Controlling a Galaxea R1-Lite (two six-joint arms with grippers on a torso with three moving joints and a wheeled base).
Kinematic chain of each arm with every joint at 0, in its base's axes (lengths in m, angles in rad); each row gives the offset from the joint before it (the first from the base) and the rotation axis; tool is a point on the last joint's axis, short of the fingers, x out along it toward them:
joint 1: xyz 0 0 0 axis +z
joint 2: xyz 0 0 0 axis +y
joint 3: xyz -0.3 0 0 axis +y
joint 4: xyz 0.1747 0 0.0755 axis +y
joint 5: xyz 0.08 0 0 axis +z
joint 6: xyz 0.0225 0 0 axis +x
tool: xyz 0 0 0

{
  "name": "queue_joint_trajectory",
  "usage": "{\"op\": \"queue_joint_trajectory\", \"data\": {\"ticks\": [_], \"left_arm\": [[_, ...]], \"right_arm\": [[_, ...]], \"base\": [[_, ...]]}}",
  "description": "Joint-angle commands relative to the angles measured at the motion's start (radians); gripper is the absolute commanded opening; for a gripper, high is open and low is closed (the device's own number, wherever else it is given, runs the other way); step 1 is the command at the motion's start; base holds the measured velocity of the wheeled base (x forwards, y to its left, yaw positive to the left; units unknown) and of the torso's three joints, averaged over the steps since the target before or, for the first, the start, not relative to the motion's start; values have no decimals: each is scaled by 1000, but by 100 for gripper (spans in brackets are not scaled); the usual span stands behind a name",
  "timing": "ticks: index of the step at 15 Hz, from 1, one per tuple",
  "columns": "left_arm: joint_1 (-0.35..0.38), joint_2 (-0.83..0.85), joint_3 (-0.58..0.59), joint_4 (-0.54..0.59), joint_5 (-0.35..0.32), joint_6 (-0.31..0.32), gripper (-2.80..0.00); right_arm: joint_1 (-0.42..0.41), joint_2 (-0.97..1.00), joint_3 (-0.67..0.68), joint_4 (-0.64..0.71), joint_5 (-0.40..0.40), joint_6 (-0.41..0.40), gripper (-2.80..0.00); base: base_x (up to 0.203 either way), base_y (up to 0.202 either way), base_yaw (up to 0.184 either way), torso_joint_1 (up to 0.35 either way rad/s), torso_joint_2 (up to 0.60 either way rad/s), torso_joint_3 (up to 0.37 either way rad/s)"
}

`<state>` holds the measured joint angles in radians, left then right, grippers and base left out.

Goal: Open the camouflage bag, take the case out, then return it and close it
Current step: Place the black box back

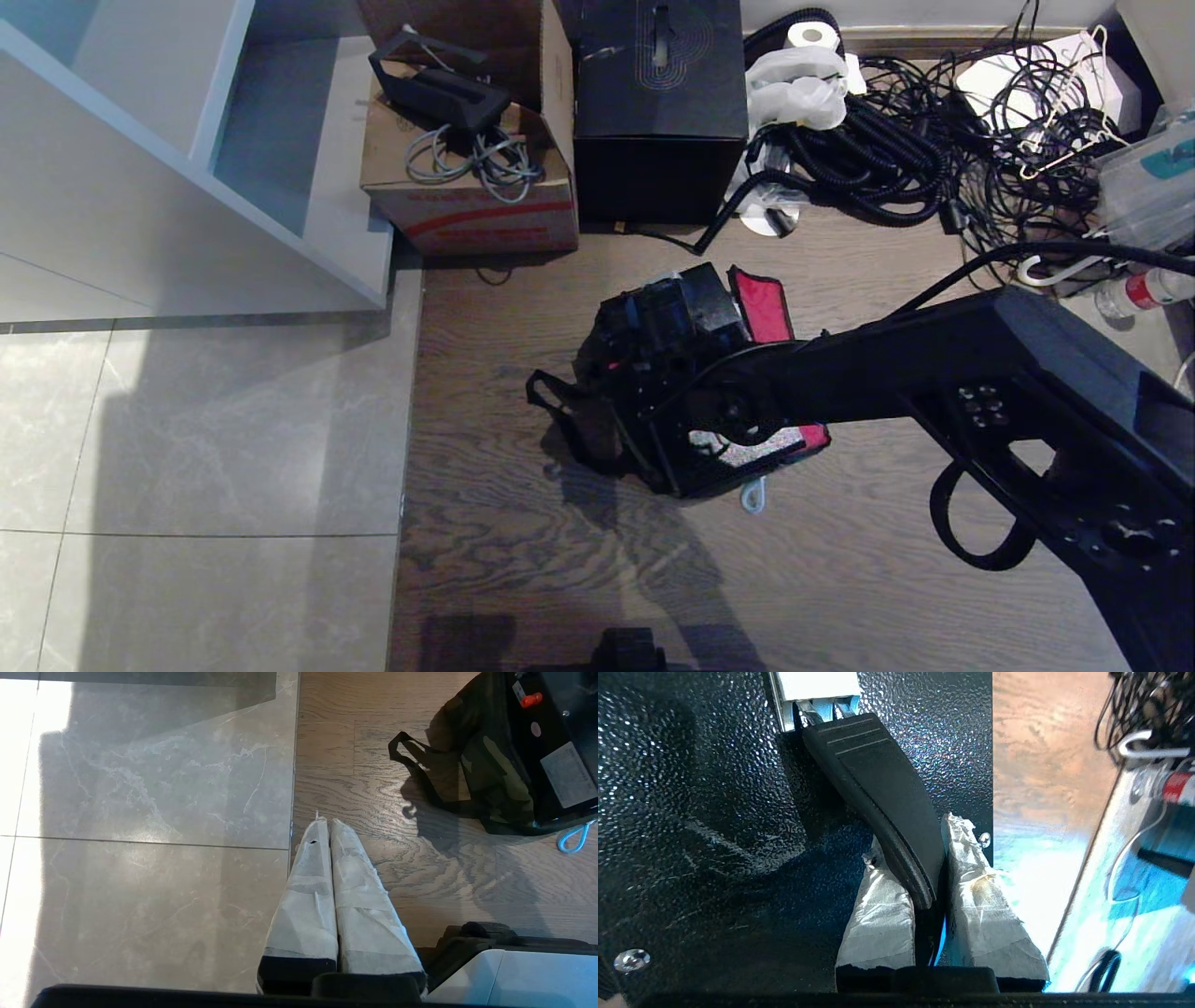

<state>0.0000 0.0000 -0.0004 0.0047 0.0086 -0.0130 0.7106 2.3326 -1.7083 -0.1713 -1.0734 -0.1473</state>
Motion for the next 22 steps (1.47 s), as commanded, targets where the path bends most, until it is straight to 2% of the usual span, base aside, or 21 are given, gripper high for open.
{"op": "queue_joint_trajectory", "data": {"ticks": [1,13,18,22], "left_arm": [[0,0,0,0,1,-1,-280],[0,0,0,0,1,-1,-280],[0,0,0,0,1,-1,-280],[0,0,0,0,1,-1,-280]], "right_arm": [[-7,17,-1,1,-5,8,-280],[-2,-166,39,157,-5,37,-280],[4,-153,15,177,-7,34,-280],[1,-114,6,179,-5,74,-280]], "base": [[0,0,0,0,0,0],[0,0,0,0,0,0],[0,0,0,0,0,0],[0,0,0,0,0,0]]}}
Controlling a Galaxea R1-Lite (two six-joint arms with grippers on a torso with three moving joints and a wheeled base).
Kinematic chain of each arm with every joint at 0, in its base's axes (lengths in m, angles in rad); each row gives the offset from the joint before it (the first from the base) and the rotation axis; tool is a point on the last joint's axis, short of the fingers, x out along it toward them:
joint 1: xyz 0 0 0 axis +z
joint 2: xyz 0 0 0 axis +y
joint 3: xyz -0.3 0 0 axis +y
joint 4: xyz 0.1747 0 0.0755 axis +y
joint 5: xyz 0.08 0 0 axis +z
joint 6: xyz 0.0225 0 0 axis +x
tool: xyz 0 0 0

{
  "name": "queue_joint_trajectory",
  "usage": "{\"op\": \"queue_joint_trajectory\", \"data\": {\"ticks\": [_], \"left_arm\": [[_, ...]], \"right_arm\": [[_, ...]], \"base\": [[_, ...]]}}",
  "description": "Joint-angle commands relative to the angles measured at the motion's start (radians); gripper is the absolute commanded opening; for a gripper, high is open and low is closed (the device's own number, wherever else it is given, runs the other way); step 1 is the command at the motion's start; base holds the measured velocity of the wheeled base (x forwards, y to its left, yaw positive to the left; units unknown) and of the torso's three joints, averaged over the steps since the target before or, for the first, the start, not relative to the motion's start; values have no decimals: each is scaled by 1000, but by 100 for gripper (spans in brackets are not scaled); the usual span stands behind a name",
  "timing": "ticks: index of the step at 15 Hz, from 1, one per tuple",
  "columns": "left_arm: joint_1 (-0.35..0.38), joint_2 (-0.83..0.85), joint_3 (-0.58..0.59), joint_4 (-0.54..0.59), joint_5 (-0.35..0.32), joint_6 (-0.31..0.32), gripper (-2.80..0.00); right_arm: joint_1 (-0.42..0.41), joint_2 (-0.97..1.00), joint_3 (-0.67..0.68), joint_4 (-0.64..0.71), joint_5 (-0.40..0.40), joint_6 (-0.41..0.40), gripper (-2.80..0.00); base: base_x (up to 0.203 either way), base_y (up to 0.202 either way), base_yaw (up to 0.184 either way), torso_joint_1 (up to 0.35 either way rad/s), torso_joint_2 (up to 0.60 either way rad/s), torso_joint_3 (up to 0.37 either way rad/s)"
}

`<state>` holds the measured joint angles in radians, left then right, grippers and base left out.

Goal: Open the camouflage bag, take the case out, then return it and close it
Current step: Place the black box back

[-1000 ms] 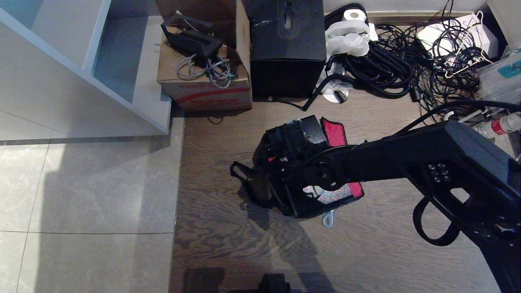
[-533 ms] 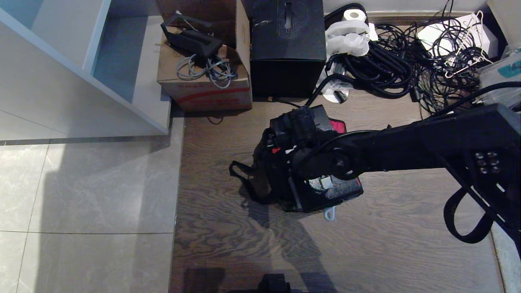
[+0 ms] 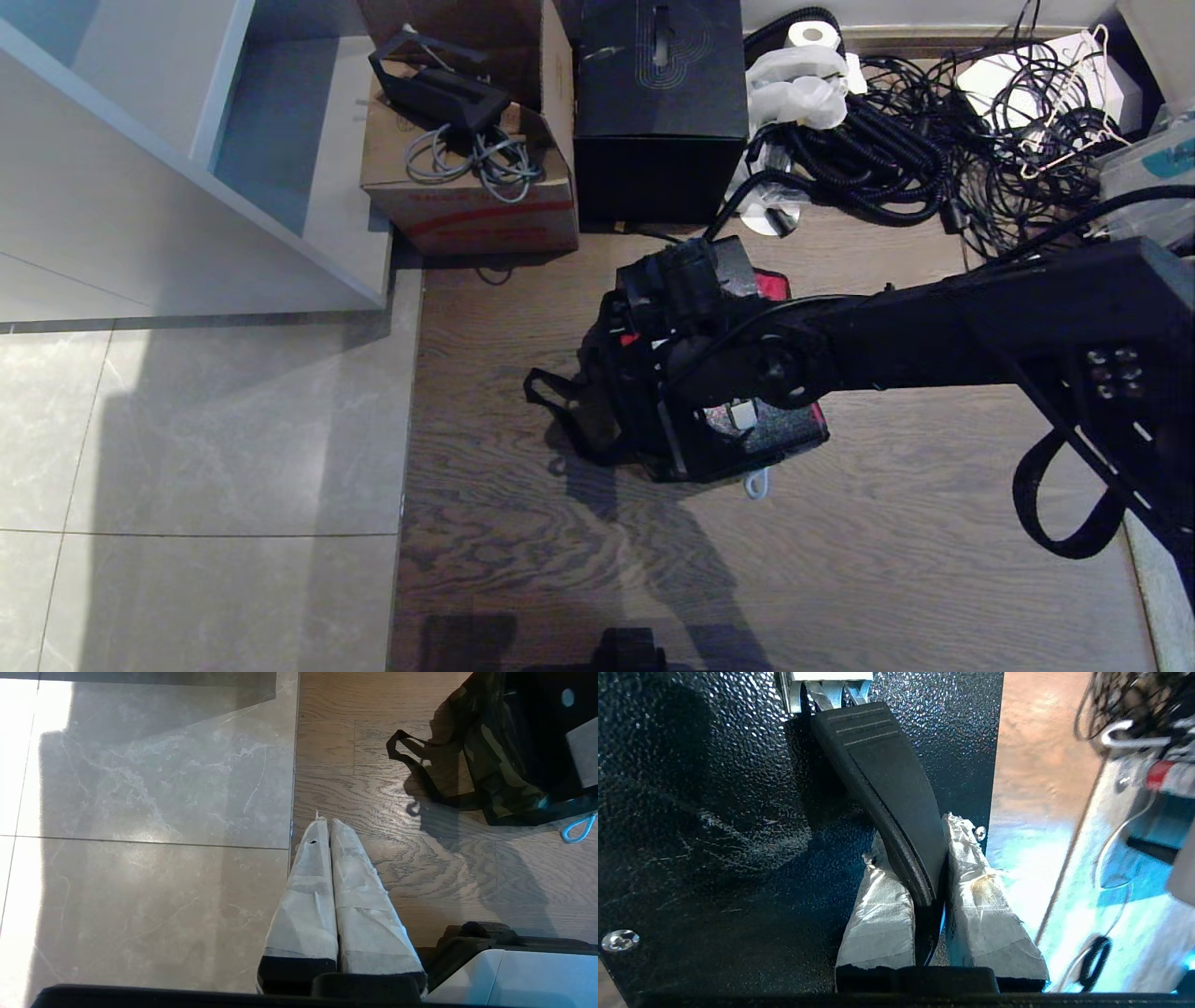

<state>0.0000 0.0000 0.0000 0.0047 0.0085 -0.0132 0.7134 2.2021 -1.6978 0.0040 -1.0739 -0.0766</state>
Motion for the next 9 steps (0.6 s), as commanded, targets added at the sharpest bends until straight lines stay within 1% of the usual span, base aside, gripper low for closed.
{"op": "queue_joint_trajectory", "data": {"ticks": [1,6,9], "left_arm": [[0,0,0,0,1,-1,-280],[0,0,0,0,1,-1,-280],[0,0,0,0,1,-1,-280]], "right_arm": [[-3,13,-5,7,-3,5,-280],[-3,-27,10,24,-3,7,-280],[1,-66,13,60,-3,6,-280]], "base": [[0,0,0,0,0,0],[0,0,0,0,0,0],[0,0,0,0,0,0]]}}
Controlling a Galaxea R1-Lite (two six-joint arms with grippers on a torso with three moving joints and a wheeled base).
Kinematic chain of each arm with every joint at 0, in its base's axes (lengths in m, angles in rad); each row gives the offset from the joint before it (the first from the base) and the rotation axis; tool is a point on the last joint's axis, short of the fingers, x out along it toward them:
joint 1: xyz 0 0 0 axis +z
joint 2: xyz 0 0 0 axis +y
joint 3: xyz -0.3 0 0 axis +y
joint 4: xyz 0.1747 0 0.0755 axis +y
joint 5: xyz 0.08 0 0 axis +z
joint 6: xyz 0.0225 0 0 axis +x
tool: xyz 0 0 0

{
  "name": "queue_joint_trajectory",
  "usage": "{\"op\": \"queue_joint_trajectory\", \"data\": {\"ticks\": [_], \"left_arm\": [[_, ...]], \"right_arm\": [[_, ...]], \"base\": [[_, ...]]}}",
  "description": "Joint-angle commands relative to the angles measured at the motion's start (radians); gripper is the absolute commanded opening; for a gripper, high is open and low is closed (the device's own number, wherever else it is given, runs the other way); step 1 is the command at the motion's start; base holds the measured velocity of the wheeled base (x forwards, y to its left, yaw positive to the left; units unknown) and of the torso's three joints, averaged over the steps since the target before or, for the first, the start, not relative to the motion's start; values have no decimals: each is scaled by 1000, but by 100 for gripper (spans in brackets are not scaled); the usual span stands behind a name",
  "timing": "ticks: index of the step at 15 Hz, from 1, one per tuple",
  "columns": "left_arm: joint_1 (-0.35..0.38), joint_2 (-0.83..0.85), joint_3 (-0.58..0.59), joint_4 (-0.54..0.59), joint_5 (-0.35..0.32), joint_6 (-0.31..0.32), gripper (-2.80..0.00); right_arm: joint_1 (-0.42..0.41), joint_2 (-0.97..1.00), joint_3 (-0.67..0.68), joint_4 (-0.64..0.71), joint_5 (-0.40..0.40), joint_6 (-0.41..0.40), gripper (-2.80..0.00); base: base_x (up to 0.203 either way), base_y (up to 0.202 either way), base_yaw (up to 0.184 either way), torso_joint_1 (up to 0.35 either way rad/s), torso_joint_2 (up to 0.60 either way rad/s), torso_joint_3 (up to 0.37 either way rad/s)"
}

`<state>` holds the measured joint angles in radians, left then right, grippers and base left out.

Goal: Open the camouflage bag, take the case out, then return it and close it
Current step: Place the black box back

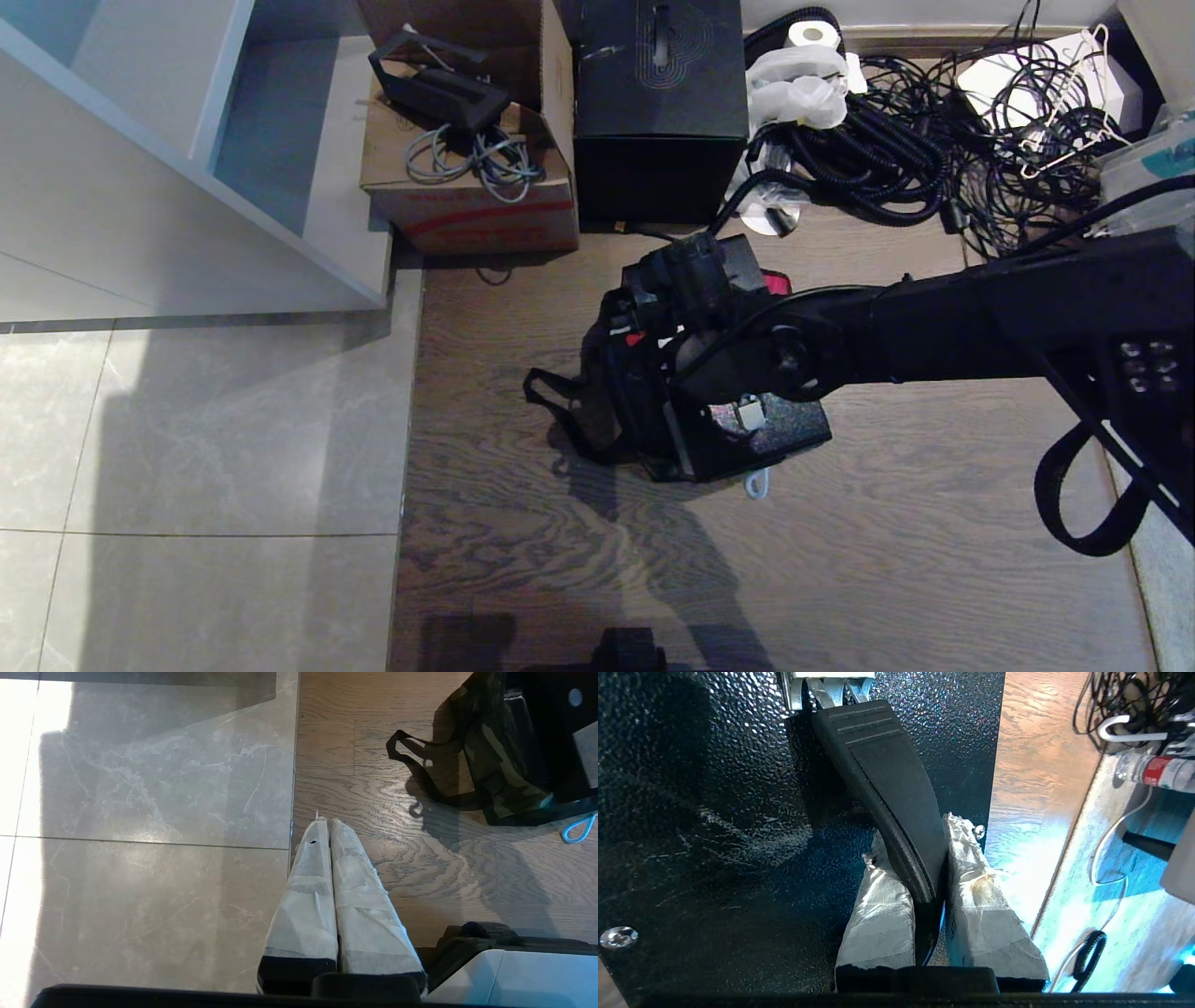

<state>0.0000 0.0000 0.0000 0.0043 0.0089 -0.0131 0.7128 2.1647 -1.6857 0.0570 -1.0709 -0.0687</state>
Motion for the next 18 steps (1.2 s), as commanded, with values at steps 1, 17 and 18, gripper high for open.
{"op": "queue_joint_trajectory", "data": {"ticks": [1,17,18], "left_arm": [[0,0,0,0,0,-1,-280],[0,0,0,0,0,-1,-280],[0,0,0,0,0,-1,-280]], "right_arm": [[2,-39,0,20,-6,-1,-280],[11,49,-95,40,-6,55,-280],[13,61,-104,41,-6,67,-280]], "base": [[0,0,0,0,0,0],[0,0,0,0,0,0],[0,0,0,0,0,0]]}}
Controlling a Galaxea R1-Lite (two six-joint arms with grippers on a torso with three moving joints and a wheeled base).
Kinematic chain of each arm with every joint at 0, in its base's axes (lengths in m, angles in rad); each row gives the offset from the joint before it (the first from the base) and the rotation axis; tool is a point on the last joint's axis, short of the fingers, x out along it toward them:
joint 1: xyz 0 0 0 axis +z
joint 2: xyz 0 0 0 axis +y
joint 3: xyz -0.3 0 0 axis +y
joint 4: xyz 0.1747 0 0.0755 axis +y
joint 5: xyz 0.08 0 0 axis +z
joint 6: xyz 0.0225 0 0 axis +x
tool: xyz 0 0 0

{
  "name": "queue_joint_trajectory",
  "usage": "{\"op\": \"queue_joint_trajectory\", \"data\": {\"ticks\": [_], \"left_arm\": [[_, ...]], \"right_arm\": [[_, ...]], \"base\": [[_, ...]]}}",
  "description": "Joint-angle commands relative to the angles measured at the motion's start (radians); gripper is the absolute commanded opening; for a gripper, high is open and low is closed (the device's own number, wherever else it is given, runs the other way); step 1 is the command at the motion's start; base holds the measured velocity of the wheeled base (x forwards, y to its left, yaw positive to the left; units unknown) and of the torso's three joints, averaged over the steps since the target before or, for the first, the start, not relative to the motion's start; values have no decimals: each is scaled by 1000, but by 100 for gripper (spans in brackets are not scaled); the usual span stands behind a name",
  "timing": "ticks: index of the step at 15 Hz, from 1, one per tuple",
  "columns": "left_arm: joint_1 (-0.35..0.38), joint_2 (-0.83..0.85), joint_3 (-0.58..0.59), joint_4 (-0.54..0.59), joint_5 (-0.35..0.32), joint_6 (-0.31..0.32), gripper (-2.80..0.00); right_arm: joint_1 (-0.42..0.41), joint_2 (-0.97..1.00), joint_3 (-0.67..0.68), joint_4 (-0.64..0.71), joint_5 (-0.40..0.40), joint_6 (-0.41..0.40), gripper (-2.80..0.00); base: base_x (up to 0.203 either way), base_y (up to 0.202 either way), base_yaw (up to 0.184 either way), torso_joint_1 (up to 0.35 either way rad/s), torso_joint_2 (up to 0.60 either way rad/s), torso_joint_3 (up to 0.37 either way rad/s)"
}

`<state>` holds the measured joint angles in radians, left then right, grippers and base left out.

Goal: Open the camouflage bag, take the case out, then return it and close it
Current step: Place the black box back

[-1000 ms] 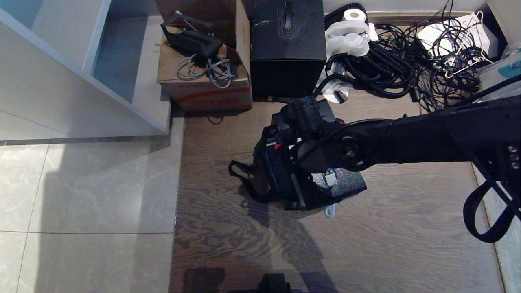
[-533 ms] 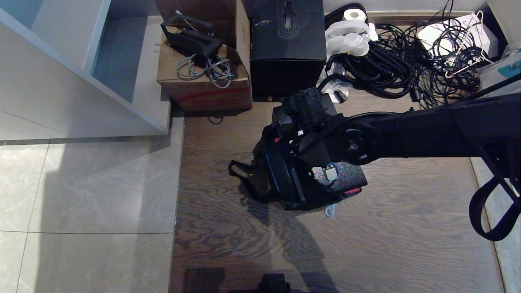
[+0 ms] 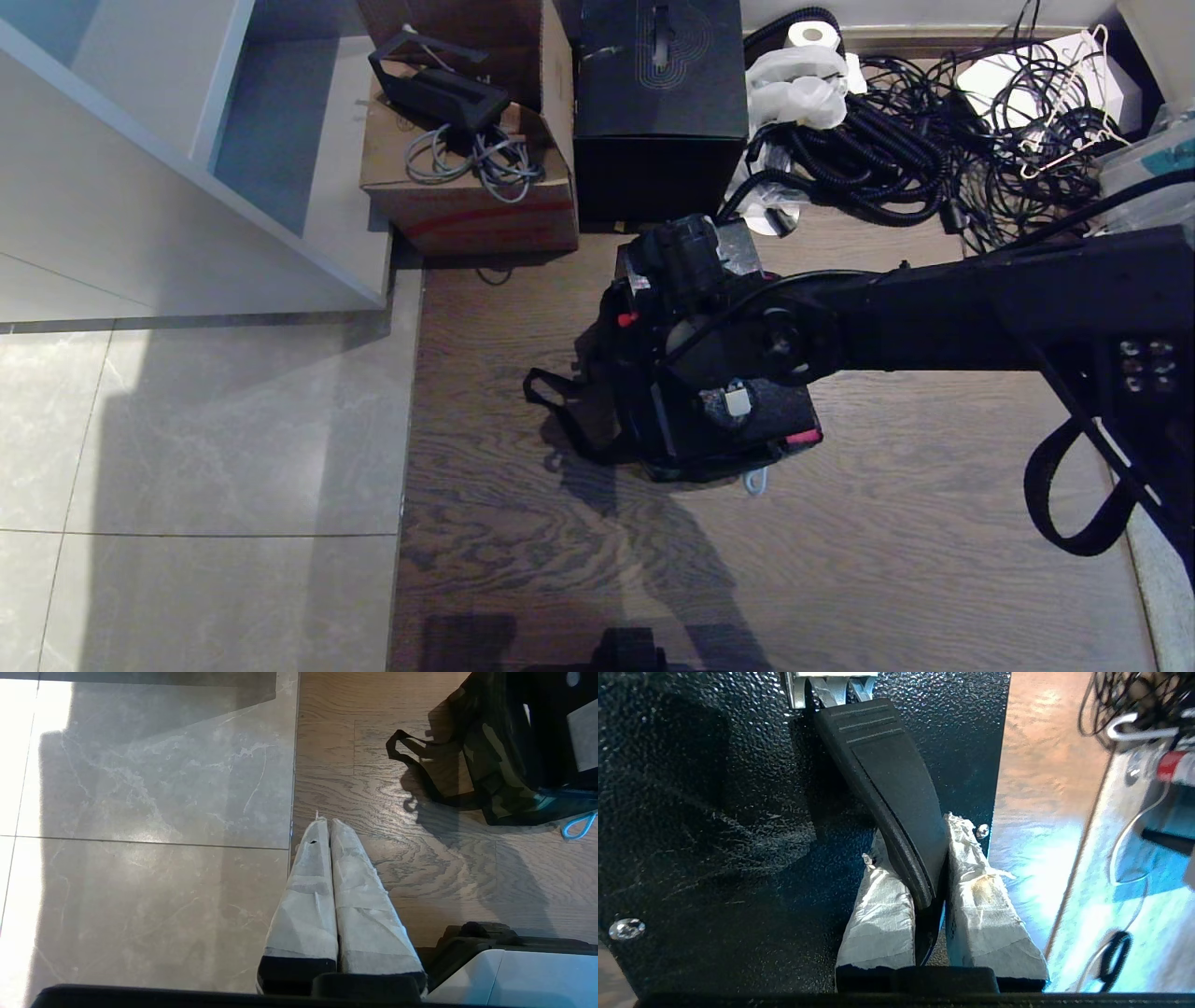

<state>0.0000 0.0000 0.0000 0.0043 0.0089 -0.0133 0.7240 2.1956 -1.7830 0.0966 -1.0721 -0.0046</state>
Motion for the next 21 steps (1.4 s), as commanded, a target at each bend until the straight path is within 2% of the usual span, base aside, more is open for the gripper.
{"op": "queue_joint_trajectory", "data": {"ticks": [1,16,21], "left_arm": [[0,0,0,0,0,-1,-280],[0,0,0,0,0,-1,-280],[0,0,0,0,0,-1,-280]], "right_arm": [[7,45,-13,2,-5,13,-280],[34,56,71,56,-5,75,-280],[40,103,52,58,-3,80,-280]], "base": [[0,0,0,0,0,0],[0,0,0,0,0,0],[0,0,0,0,0,0]]}}
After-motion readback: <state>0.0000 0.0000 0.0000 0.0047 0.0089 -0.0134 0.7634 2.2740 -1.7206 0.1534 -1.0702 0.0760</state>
